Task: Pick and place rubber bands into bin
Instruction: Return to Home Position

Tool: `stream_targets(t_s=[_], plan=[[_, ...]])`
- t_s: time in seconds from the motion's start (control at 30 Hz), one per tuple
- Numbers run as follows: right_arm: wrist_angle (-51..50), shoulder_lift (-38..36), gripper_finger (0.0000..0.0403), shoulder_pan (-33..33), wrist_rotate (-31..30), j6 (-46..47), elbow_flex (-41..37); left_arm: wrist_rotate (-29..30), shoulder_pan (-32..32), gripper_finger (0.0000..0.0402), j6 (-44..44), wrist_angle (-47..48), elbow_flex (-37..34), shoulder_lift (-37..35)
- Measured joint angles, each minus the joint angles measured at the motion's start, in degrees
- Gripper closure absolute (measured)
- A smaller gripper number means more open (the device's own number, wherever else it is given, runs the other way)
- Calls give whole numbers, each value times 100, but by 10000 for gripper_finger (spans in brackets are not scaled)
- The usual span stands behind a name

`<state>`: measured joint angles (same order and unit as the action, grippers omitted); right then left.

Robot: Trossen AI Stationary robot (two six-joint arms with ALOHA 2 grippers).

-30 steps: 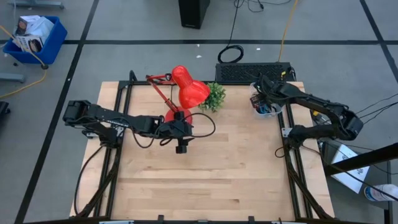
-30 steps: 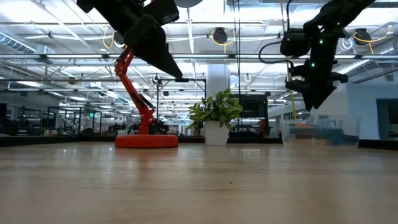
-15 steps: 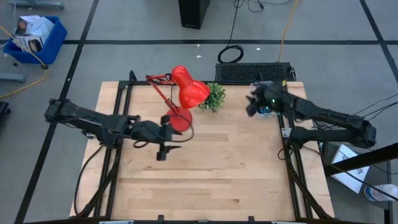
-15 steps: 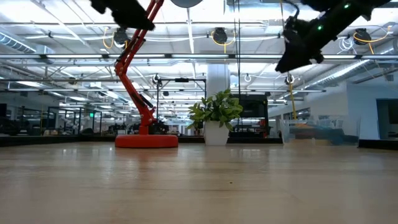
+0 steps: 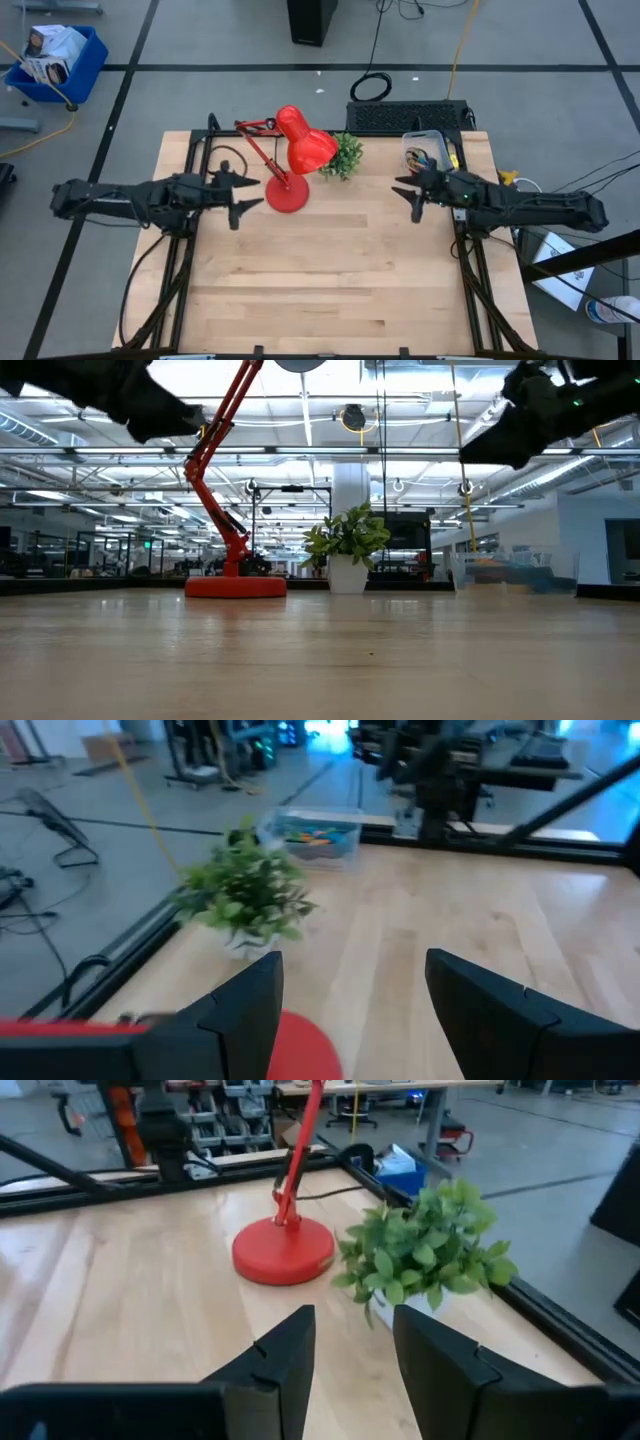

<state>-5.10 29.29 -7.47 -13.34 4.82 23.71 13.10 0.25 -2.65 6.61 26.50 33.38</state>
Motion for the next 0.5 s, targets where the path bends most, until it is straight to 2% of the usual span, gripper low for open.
stream_targets(t_s=[0.27,0.5], plan=[[18,-1248,271,60,12,2,-494,-110,403,149,-303,-81,-923,-1255],[15,-1923,272,60,15,4,-948,-122,438,149,-381,-23,-1170,-1879]])
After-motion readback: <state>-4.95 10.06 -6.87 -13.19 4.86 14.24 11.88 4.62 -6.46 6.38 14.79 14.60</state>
